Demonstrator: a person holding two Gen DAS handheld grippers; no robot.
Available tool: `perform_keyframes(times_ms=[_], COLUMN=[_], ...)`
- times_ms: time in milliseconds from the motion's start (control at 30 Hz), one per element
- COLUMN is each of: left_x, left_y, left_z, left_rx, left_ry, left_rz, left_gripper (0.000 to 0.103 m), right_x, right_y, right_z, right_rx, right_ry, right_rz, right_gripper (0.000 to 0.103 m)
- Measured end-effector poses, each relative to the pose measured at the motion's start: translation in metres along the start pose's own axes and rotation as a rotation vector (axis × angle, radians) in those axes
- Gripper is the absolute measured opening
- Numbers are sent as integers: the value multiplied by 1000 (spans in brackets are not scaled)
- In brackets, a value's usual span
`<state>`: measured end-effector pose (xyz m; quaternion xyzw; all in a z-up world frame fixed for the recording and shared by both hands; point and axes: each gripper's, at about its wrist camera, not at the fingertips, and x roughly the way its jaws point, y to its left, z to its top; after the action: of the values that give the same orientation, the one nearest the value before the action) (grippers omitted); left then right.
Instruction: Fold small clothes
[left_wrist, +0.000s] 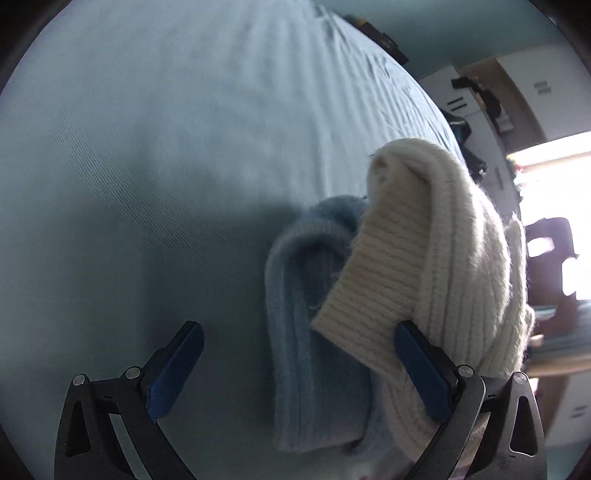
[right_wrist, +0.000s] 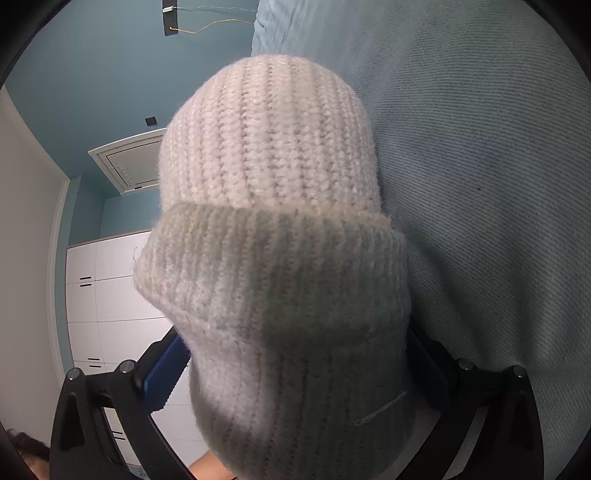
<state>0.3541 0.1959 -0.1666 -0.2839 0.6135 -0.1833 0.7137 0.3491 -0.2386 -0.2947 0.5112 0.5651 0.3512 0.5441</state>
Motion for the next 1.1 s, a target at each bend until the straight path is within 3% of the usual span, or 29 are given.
perform_keyframes(times_ms=[67,367,400,433,467,600,767,867,900,967,1000,1033,1100], left_x=[4,15,15,15,14,7,4,0,-6,-19,-27,-35,-46], left_y=[4,-11,-15,-18,-23,-57,-83,-83,-80,-66,-60,-54,-47], left_z=[0,-19,-20,-21,-22,-30,-31,-34,-40,-47,-51,-57,-62], left_rx=[-15,-13,-6,1,4,120,180,163,138,75,33,15,36], left_ry=[11,-8,-14,-12,-19,-78,-99,-122,-140,-178,-213,-263,-299], left_rz=[-37,33,20,-63,-146,8,188,220,214,235,273,290,235], left_gripper=[103,103,90,46,31,16,14,17,23,55,89,101,103], right_x=[1,10,11,13,14,15,17,21,23,22,22,19,18], right_y=[2,19,25,30,34,49,54,56,57,56,55,52,50], right_z=[2,5,2,0,-1,-6,-6,-5,-5,-3,-2,-2,0], right_rx=[-2,-49,-81,-108,-130,-187,-178,-170,-172,-165,-160,-157,-147], right_ry=[12,-6,-23,-32,-35,-58,-63,-48,-49,-49,-50,-49,-48], right_rz=[-4,-56,-79,-94,-102,-136,-164,-169,-172,-172,-169,-165,-157], right_gripper=[103,102,102,102,102,102,102,102,102,102,102,102,102])
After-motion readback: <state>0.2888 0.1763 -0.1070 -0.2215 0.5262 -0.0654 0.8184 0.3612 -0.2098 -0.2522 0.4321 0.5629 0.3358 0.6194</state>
